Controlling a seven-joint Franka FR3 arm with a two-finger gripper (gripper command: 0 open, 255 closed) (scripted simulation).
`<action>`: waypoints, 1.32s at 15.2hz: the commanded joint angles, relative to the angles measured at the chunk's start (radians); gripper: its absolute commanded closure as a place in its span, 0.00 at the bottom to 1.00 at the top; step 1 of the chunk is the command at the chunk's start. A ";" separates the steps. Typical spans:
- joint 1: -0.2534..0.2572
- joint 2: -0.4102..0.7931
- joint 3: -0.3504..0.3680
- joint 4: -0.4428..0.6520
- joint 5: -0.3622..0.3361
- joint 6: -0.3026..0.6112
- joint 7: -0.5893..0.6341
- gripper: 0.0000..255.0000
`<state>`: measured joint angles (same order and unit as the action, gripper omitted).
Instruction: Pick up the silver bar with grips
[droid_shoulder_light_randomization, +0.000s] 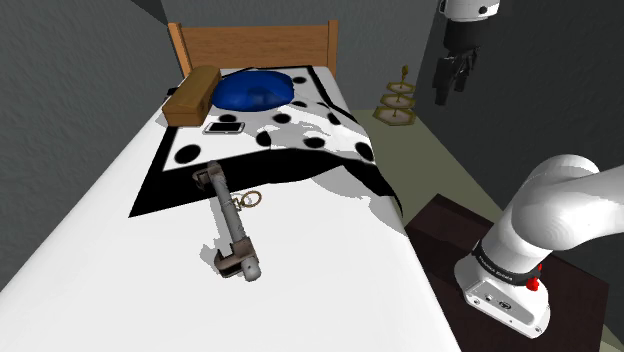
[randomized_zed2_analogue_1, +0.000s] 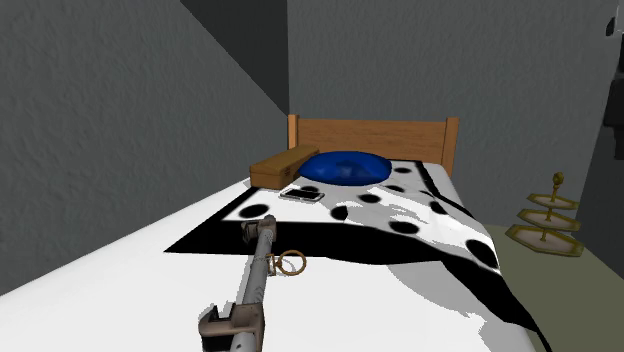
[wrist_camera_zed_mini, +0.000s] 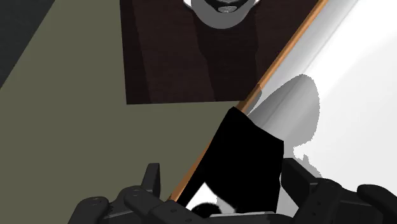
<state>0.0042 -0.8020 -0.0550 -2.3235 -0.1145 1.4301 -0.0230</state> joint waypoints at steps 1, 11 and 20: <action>0.000 0.000 0.000 0.000 0.000 0.000 0.000 0.00; 0.076 0.195 0.153 0.006 0.116 0.193 0.155 0.00; 0.127 0.440 0.283 0.109 0.156 0.347 0.288 0.00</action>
<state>0.1255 -0.3850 0.2144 -2.2204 0.0389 1.7580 0.2500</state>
